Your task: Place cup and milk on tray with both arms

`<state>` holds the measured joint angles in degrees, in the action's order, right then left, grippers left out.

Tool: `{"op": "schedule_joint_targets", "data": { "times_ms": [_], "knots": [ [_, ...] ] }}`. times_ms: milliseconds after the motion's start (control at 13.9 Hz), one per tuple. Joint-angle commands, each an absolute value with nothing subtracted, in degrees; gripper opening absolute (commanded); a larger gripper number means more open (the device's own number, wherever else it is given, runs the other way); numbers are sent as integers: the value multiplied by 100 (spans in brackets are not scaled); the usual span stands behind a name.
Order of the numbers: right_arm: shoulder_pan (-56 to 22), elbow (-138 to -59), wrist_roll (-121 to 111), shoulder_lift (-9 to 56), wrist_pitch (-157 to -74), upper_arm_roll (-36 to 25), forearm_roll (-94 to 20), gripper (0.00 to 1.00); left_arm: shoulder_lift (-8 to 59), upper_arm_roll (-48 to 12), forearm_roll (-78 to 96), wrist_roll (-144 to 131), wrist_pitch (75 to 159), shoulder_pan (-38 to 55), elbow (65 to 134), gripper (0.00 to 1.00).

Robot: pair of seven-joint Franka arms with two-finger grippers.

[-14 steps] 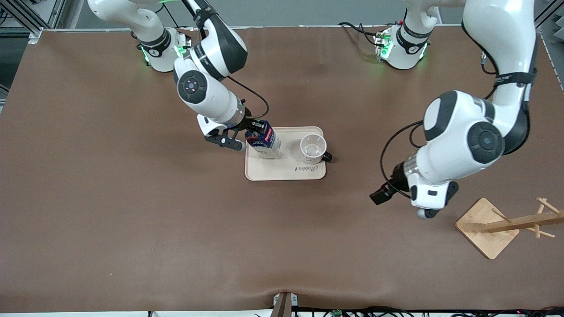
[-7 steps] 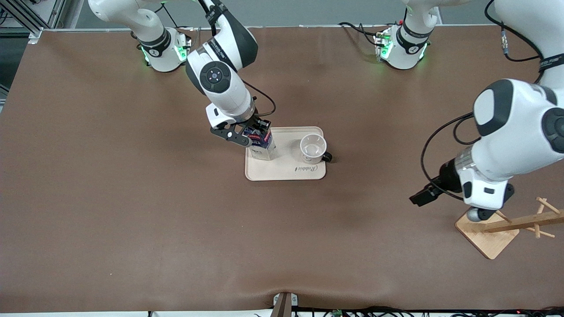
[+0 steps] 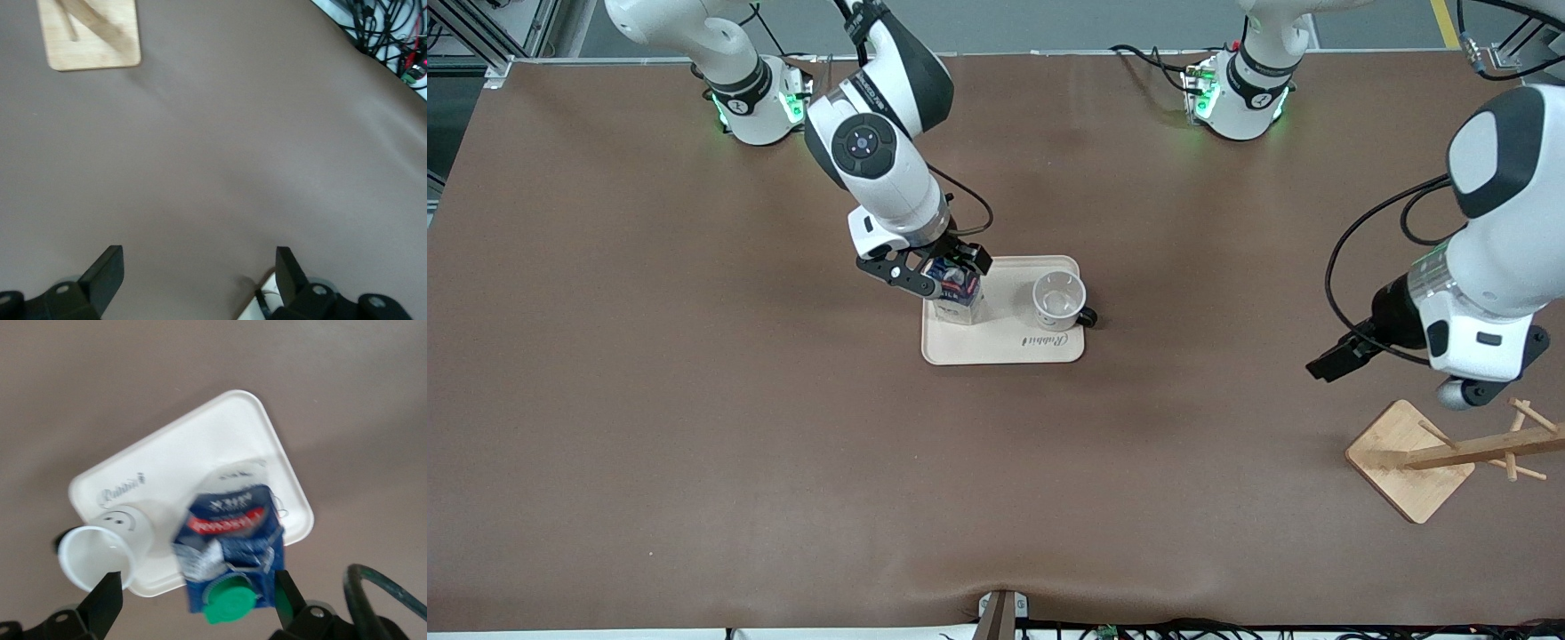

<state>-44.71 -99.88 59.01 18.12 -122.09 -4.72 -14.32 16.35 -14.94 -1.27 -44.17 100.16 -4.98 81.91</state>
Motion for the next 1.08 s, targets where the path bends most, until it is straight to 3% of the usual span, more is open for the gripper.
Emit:
{"op": "schedule_joint_targets", "data": {
  "times_ms": [0,216,360,504,791,1007],
  "knots": [
    [-4360,-9389,6029,1846,-11500,-519,-1318,100,1521,-1564,-727,-4360,9573,-527,8148,100],
    [-3869,-8363,6056,1837,-9770,-536,-1283,100,1529,-1538,-853,-3799,9283,-527,7823,100],
    [-3360,-7641,5951,1811,-9117,-536,-1283,100,1529,-1582,-791,-3159,9237,-728,7787,100],
    [-2998,-7515,5443,1662,-8494,-527,-1275,100,1468,-1582,-800,-2473,9115,-747,7787,100],
    [-2095,-7419,4440,1450,-7860,-685,-1230,100,1249,-1547,-861,-1751,8896,-747,7787,100],
    [-1601,-7391,2514,1021,-7805,-686,-363,100,1230,-1538,-861,-1223,8807,-852,7787,100]
  ]
}}
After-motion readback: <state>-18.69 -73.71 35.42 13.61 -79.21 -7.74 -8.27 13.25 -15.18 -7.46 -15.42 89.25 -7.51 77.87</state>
